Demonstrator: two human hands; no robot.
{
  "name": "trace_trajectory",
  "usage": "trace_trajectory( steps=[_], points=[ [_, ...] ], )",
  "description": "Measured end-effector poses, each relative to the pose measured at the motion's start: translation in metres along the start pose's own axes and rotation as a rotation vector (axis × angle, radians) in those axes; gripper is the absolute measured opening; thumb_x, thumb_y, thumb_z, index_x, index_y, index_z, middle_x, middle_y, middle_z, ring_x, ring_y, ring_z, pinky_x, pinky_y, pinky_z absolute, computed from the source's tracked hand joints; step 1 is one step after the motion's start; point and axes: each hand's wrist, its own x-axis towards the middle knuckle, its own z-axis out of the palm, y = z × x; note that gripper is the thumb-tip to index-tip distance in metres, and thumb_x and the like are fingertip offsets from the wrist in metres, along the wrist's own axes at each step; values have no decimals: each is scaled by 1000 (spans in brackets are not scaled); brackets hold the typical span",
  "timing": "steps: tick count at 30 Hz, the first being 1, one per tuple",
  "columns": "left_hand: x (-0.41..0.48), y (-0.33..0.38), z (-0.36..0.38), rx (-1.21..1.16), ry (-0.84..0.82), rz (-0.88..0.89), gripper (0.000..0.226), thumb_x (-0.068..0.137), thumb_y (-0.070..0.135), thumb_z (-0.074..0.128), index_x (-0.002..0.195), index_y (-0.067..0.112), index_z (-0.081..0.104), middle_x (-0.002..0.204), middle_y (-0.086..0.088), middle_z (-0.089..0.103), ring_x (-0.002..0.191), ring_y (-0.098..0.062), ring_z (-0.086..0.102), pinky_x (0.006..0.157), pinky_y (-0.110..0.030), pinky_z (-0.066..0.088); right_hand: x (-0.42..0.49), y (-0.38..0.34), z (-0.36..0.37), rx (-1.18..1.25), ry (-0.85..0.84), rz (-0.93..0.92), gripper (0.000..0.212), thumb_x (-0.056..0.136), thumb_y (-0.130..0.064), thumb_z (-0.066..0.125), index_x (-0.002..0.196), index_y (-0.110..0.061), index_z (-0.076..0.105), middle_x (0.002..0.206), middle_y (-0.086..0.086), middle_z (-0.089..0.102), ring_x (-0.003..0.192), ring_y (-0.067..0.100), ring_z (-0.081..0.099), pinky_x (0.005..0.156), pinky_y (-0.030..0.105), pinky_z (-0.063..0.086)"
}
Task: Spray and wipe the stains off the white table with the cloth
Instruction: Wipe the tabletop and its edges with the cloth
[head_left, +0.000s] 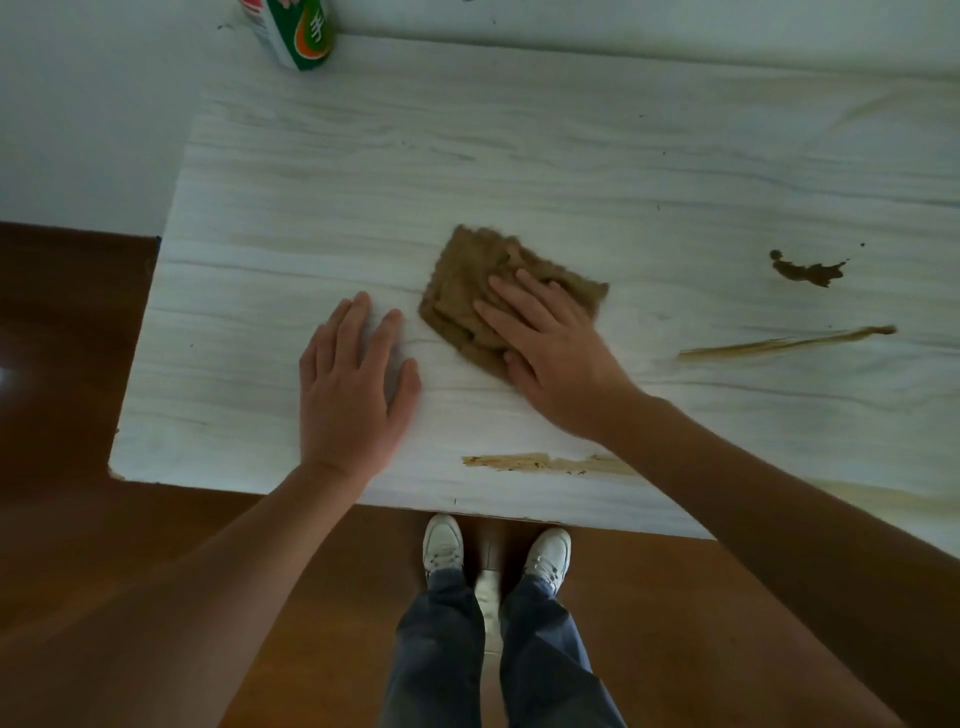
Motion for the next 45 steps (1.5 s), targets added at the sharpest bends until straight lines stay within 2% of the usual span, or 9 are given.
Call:
trace_trajectory(
  steps=[4,12,15,21,23,28,34,41,45],
  points=[
    [0,0,0,-13,8,5,54,104,41,38,151,17,44,164,-14,32,154,-32,25,124,-49,24,-7,58,-23,-87,-65,-116,55,99,-31,37,153,-22,39,162,1,33,151,24,25,125,42,19],
    [2,-1,2,-24,42,19,53,101,40,43,147,14,51,161,-15,37,152,-33,29,122,-51,27,68,143,-59,-27,217,526,53,101,-24,40,153,-16,39,162,12,31,151,33,23,124,42,11],
    [2,-1,2,-22,43,15,52,100,38,46,146,13,52,161,-15,38,151,-34,31,121,-52,29,116,128,-63,13,194,611,54,102,-25,40,155,-16,34,164,12,25,152,34,17,124,40,12],
    [2,-1,2,-20,35,14,52,100,38,47,146,15,52,161,-14,37,152,-33,30,121,-53,30,108,78,-32,-15,81,55,57,90,-27,39,140,-7,55,148,19,50,137,42,44,117,50,30],
    [2,-1,3,-19,37,19,53,100,38,47,146,15,52,161,-14,37,152,-33,30,121,-52,29,78,82,-33,-25,20,-53,54,94,-27,41,146,-13,51,154,12,45,143,35,39,120,47,26],
    [2,-3,5,-15,46,30,54,100,39,45,146,13,53,161,-15,37,152,-33,31,122,-51,29,45,137,-56,-67,89,182,58,94,-31,39,149,-15,47,157,11,41,145,33,35,122,44,21],
    [3,-2,5,-29,57,25,54,99,39,46,145,12,55,160,-16,39,151,-34,32,121,-53,30,114,157,-80,-29,189,568,54,97,-22,42,150,-12,42,158,15,35,147,35,28,123,42,14],
    [2,-3,7,-23,46,21,53,99,39,49,146,14,54,161,-14,38,152,-31,31,119,-54,34,214,61,-53,19,115,265,51,94,-17,48,145,-16,49,156,9,39,144,31,31,120,34,16],
    [1,-5,7,-16,47,24,54,99,40,48,146,15,54,161,-13,38,152,-31,32,119,-53,33,209,22,-24,19,86,126,52,91,-21,43,141,-13,54,150,12,46,140,35,39,119,42,24]
  ],
)
